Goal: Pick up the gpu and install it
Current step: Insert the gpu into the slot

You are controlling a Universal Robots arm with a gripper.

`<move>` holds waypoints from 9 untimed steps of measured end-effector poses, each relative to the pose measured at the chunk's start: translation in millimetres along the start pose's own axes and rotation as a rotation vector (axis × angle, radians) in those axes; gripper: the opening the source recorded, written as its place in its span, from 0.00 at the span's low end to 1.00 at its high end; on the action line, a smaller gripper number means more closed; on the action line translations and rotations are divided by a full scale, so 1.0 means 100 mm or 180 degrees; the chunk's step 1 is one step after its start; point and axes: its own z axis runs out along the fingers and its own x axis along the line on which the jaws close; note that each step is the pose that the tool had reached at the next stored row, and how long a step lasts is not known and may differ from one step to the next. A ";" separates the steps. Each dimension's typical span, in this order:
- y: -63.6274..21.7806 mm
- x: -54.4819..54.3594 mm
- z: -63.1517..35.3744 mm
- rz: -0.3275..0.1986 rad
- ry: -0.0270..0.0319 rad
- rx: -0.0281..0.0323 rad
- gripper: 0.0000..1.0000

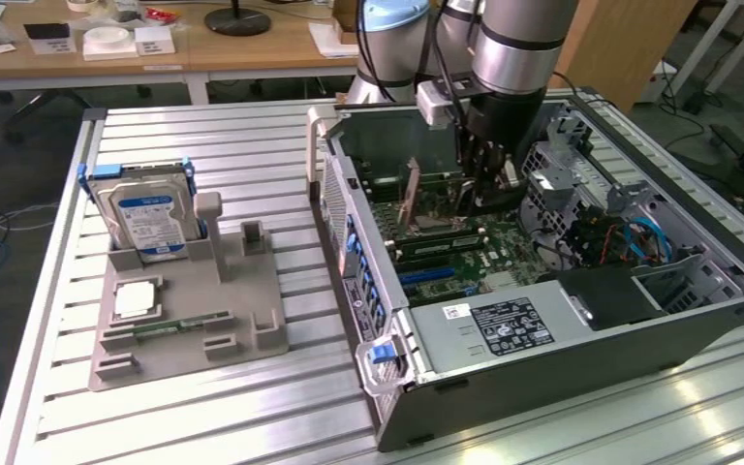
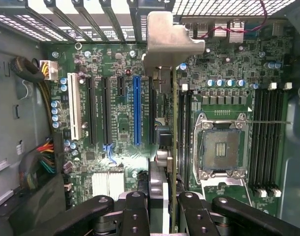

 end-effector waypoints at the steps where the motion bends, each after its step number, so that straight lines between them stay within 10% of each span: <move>1: 0.007 0.00 0.007 0.0000 0.0000 0.0000 0.28; 9: 0.033 0.00 0.052 0.0000 0.0001 0.0000 0.28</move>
